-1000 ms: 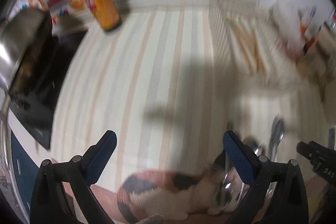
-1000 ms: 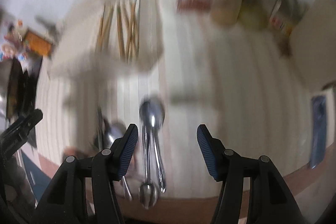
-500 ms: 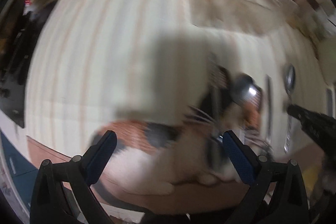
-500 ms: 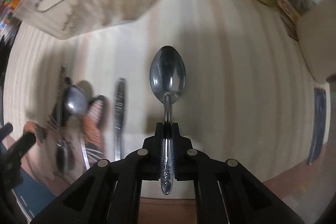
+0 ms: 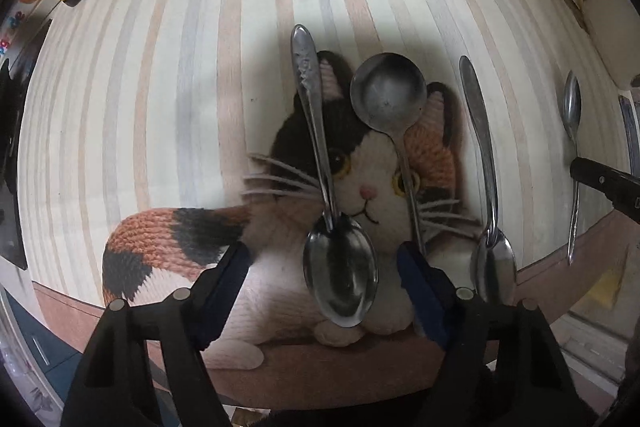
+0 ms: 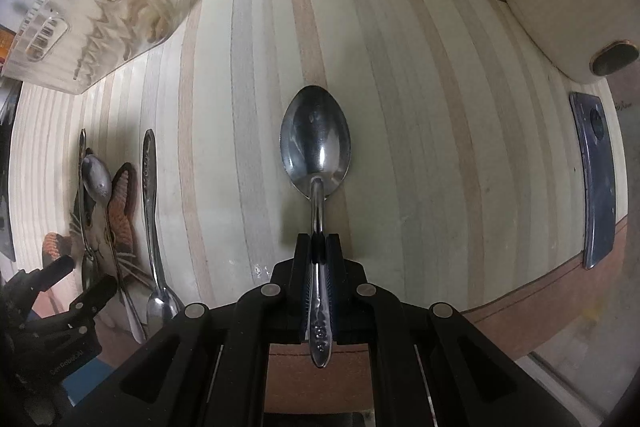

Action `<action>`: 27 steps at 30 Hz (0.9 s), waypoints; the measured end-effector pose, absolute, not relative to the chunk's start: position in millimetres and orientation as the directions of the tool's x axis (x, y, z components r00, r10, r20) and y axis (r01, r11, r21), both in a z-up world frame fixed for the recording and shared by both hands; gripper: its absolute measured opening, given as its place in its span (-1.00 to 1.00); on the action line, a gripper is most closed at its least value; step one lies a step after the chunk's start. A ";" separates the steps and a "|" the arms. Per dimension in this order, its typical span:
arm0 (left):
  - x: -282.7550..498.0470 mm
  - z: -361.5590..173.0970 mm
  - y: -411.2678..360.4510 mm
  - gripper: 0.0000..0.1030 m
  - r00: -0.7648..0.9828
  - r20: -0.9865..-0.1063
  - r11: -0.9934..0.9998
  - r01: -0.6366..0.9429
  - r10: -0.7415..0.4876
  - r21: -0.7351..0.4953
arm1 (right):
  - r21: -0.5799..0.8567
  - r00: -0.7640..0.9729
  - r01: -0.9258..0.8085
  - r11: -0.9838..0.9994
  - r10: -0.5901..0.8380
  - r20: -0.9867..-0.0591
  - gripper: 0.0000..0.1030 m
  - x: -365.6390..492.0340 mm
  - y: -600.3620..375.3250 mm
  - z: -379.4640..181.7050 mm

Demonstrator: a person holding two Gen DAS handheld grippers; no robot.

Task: Organize utensils
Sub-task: 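Grasp a steel spoon with the right tool while the left tool grasps another spoon, then lift both held spoons off the cat mat and carry them over the basket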

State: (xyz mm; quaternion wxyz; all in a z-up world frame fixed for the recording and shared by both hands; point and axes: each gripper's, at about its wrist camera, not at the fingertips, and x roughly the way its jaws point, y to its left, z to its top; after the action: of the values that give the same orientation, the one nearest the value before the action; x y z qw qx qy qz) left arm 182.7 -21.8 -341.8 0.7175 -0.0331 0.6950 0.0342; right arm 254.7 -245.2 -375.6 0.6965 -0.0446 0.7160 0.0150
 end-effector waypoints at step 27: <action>175.3 -347.7 34.0 -0.36 0.057 -0.998 0.980 -0.196 0.021 0.009 | -0.050 -0.046 -0.159 0.986 -0.058 -0.997 -0.85 234.6 -199.7 -377.6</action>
State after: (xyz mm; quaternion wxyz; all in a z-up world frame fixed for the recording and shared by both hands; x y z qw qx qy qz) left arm 175.3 34.0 -347.7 0.7240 -0.0643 0.6827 0.0750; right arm 234.6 -199.7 -377.6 0.6865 -0.0752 0.7223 0.0366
